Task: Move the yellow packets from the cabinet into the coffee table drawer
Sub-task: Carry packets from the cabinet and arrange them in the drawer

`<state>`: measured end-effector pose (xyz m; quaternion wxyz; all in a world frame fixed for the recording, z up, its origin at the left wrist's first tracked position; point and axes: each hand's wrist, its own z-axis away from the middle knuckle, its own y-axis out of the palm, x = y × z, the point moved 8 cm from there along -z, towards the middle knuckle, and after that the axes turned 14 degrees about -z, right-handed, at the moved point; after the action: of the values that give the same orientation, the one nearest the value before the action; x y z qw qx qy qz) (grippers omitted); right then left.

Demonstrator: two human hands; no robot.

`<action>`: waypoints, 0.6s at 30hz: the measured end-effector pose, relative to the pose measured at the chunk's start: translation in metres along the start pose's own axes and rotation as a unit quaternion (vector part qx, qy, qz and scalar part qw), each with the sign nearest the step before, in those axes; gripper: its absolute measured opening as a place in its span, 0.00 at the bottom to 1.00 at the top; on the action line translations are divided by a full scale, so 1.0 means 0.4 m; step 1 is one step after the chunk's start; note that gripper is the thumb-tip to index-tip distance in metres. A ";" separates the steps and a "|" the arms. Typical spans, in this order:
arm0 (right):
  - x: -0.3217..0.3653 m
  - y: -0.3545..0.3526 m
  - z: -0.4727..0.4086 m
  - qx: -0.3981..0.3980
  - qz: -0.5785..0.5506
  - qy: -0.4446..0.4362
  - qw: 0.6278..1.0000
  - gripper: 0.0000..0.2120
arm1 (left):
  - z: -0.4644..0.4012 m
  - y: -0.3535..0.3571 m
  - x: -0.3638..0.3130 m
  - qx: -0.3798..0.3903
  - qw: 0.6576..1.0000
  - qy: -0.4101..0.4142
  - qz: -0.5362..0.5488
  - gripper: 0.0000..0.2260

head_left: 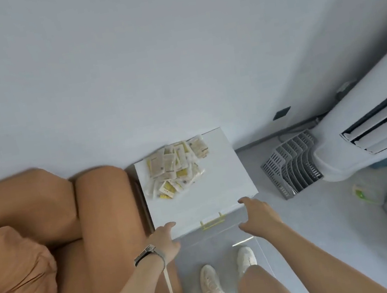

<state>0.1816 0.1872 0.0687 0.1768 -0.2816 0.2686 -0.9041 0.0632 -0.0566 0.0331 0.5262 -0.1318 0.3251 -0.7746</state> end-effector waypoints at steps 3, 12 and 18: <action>0.000 -0.031 -0.125 0.021 -0.004 -0.002 1.000 0.30 | -0.105 -0.029 -0.038 -0.011 0.999 -0.011 0.045 0.26; -0.009 0.013 -0.453 0.094 0.011 0.011 0.995 0.28 | -0.335 -0.015 -0.052 -0.071 0.970 -0.074 0.223 0.23; 0.091 0.126 -0.626 0.110 -0.109 -0.020 0.988 0.24 | -0.450 -0.004 0.050 -0.156 0.920 -0.162 0.322 0.26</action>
<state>0.0106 0.2267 -0.1204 0.1129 -0.3060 0.1317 -0.9361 -0.0445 -0.0085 -0.1042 0.7655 -0.2242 0.3768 -0.4709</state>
